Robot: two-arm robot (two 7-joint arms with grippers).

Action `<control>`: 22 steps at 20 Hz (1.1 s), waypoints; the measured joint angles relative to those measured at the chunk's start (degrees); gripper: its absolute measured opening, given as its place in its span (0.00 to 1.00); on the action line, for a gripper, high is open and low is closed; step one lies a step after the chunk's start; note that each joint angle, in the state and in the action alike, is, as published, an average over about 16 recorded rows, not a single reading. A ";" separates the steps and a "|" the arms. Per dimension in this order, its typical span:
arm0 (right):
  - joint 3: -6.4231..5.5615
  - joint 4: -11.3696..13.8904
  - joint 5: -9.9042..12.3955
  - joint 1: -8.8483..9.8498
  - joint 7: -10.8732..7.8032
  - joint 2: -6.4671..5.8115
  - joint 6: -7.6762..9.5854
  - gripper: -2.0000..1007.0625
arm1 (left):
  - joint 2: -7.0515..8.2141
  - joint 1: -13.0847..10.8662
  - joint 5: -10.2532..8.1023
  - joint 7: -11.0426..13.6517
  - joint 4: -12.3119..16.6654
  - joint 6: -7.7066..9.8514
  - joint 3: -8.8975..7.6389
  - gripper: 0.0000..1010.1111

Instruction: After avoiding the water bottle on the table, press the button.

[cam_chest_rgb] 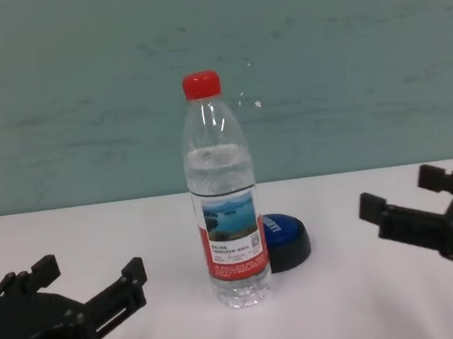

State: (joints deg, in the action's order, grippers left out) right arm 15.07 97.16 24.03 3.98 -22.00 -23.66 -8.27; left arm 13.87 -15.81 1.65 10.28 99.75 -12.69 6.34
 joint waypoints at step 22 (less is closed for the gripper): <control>-2.74 -0.12 -4.83 4.30 5.24 6.52 -0.11 1.00 | 0.00 0.00 0.00 0.00 0.00 0.00 0.00 0.99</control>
State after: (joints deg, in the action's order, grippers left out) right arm 12.33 97.04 19.20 8.28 -16.76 -17.14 -8.38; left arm 13.87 -15.81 1.65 10.28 99.75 -12.69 6.34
